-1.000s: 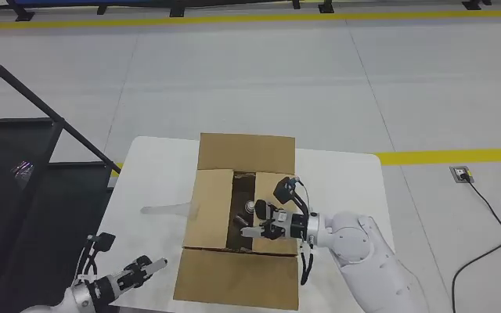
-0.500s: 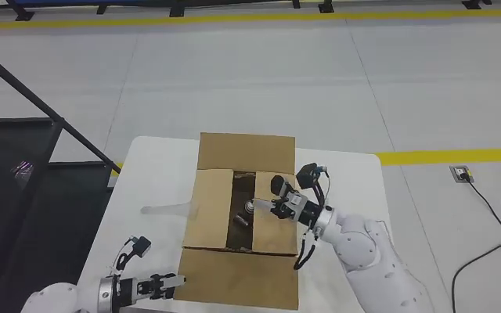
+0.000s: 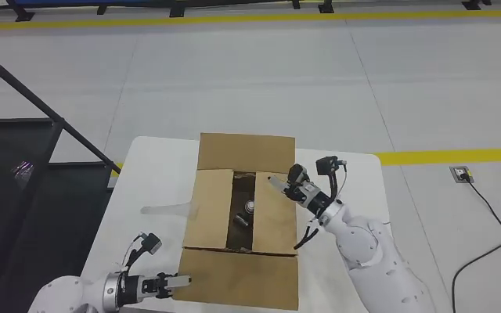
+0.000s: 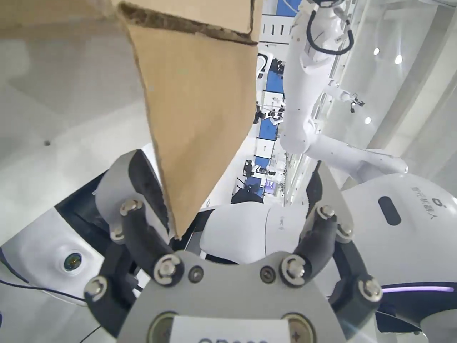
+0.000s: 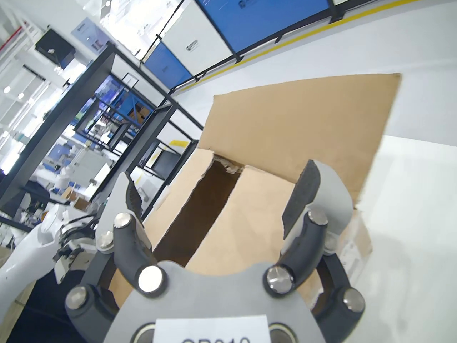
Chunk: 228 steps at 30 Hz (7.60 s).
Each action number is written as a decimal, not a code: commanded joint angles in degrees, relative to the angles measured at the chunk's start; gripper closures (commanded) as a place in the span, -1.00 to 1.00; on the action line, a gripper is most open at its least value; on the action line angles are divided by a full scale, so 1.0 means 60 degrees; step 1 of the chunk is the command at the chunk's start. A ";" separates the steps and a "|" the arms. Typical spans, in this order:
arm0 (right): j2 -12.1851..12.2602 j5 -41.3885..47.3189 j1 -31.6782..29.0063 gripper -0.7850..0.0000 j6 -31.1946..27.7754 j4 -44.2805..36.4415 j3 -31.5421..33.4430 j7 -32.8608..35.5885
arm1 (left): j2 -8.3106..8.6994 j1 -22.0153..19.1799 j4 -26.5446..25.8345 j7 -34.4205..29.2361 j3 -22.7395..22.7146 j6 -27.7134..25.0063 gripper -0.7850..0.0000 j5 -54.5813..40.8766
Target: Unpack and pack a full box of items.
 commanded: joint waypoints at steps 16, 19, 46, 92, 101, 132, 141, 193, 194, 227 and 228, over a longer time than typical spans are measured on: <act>-0.0405 0.1139 0.2585 -1.00 0.0620 0.4253 -0.0513 -0.0841 | 0.0091 0.1093 -0.1439 0.1507 -0.0536 -0.0031 -1.00 -0.0957; -0.0502 0.1776 0.3097 -1.00 -0.0330 0.5278 -0.0637 -0.0534 | 0.0102 0.1178 -0.1528 0.1689 -0.0569 0.0015 -1.00 -0.1096; -0.0182 0.8593 0.3528 -1.00 -0.5534 0.6758 -0.0398 0.5538 | 0.0093 0.1112 -0.2602 0.5060 -0.0226 0.1535 -1.00 -0.0656; 0.1417 0.9700 0.1432 -1.00 0.1616 0.1463 -0.1017 0.6821 | -0.0154 -0.0962 -0.1652 0.7517 0.2555 0.1870 -1.00 0.1537; 0.1462 0.9474 0.1071 -1.00 0.2160 0.1209 -0.1138 0.6881 | -0.0246 -0.1038 -0.1859 0.8037 0.3147 0.2116 -1.00 0.1959; 0.1470 0.9135 0.0733 -1.00 0.2082 0.1183 -0.1273 0.6427 | -0.0346 0.0660 -0.2730 1.2241 0.0641 0.1983 -1.00 0.1300; 0.1470 0.9135 0.0733 -1.00 0.2082 0.1183 -0.1273 0.6427 | -0.0636 0.0552 -0.1021 1.3113 0.1093 0.1868 -1.00 -0.1102; 0.1470 0.9135 0.0733 -1.00 0.2082 0.1183 -0.1273 0.6427 | -0.1515 -0.1299 -0.0377 1.5952 0.2301 -0.0227 -1.00 0.2463; 0.1470 0.9135 0.0733 -1.00 0.2082 0.1183 -0.1273 0.6427 | -0.1522 -0.1270 -0.0450 1.5930 0.2285 -0.0228 -1.00 0.2508; 0.1585 0.9210 -0.0037 -1.00 0.1714 0.0663 -0.0883 0.6088 | -0.1753 -0.0493 -0.1544 1.4342 0.3135 -0.0331 -1.00 0.4739; 0.1588 0.9225 -0.0063 -1.00 0.1682 0.0644 -0.0868 0.6087 | -0.1755 -0.0470 -0.1554 1.4255 0.3140 -0.0346 -1.00 0.4756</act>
